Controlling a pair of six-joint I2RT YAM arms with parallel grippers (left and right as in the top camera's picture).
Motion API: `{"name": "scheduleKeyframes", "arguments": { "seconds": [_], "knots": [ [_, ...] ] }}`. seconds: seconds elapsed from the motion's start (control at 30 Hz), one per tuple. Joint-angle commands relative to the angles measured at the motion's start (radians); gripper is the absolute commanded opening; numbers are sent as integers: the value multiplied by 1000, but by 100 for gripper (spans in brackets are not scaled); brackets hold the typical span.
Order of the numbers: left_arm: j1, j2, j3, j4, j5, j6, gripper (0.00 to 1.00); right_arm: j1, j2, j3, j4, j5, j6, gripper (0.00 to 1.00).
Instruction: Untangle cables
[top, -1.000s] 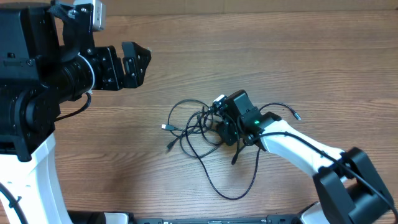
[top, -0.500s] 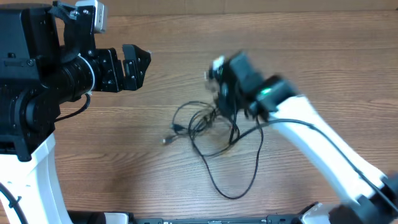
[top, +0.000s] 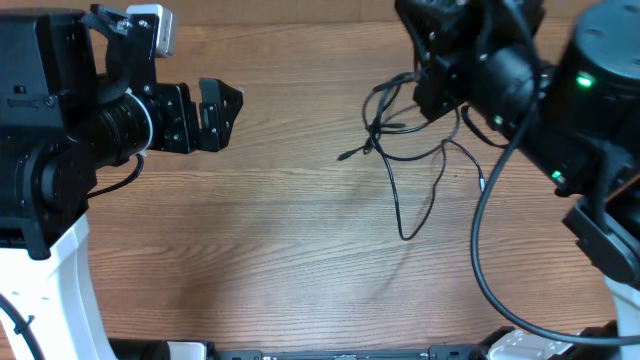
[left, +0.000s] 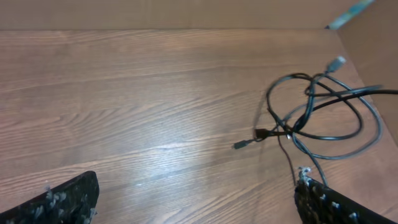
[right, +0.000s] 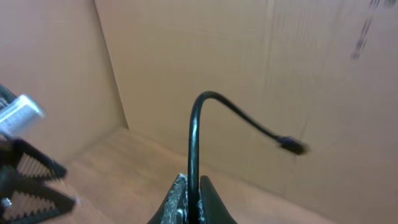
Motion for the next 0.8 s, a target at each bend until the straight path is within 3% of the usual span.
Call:
{"name": "scheduleKeyframes", "arguments": {
  "seconds": [0.0, 0.13, 0.23, 0.5, 0.77],
  "knots": [
    [-7, -1, -4, -8, 156, 154, 100, -1, 9, 14, -5, -5, 14, 4],
    [-7, 31, -30, -80, 526, 523, 100, -1, 9, 13, -54, -5, 14, 4],
    [-16, 67, -55, -89, 615, 670, 100, -3, 9, 13, -81, -5, 13, 4],
    [-147, 213, -79, -89, 495, 879, 100, -3, 8, 13, -99, -4, 13, 4],
    [-278, 399, -80, -80, 412, 931, 98, -3, 5, 13, -115, -4, -21, 4]
  ]
}}
